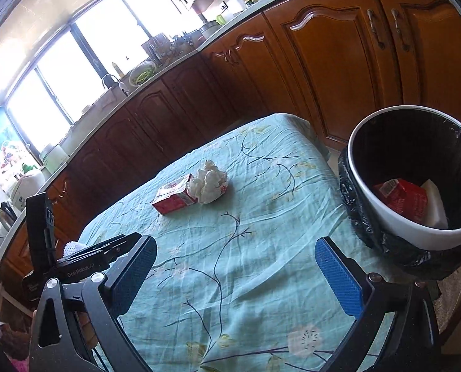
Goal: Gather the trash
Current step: 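Move both open tools from the bin back over the table, then grasp the red-and-white printed box with the left tool while the right tool grasps the crumpled tissue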
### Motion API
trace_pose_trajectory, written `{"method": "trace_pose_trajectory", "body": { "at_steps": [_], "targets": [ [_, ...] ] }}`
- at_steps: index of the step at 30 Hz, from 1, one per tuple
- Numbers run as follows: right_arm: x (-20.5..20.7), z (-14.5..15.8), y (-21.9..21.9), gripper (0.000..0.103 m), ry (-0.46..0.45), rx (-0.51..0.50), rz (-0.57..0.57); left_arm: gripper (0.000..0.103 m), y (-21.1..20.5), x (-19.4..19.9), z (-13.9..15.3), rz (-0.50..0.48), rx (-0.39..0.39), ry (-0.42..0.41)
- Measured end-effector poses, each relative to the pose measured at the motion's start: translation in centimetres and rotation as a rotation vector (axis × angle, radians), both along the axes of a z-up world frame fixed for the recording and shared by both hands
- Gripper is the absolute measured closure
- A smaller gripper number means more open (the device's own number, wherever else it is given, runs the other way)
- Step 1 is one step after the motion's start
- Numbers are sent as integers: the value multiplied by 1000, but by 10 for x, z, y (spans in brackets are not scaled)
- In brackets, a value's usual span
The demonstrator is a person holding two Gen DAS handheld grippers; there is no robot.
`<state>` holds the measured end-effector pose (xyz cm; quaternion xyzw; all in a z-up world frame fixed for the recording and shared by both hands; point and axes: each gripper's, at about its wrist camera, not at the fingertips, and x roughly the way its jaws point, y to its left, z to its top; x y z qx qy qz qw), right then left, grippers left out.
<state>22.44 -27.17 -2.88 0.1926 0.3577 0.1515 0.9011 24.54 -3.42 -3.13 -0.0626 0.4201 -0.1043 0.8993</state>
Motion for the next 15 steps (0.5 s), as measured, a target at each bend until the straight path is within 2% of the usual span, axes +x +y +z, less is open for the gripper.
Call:
{"method": "trace_pose_trajectory", "body": {
  "at_steps": [5, 10, 12, 14, 15],
  "targets": [
    [15, -1, 14, 0, 8, 8, 31, 35, 11, 7, -2, -14, 48, -6],
    [38, -2, 33, 4, 22, 15, 82, 35, 16, 27, -6, -80, 119, -6],
    [49, -5, 39, 10, 38, 9, 104, 33, 18, 37, -7, -109, 144, -15],
    [61, -9, 44, 27, 57, 5, 114, 33, 21, 49, -8, -138, 166, -17],
    [68, -10, 47, 29, 67, 4, 117, 32, 22, 54, -9, -160, 177, -24]
  ]
}}
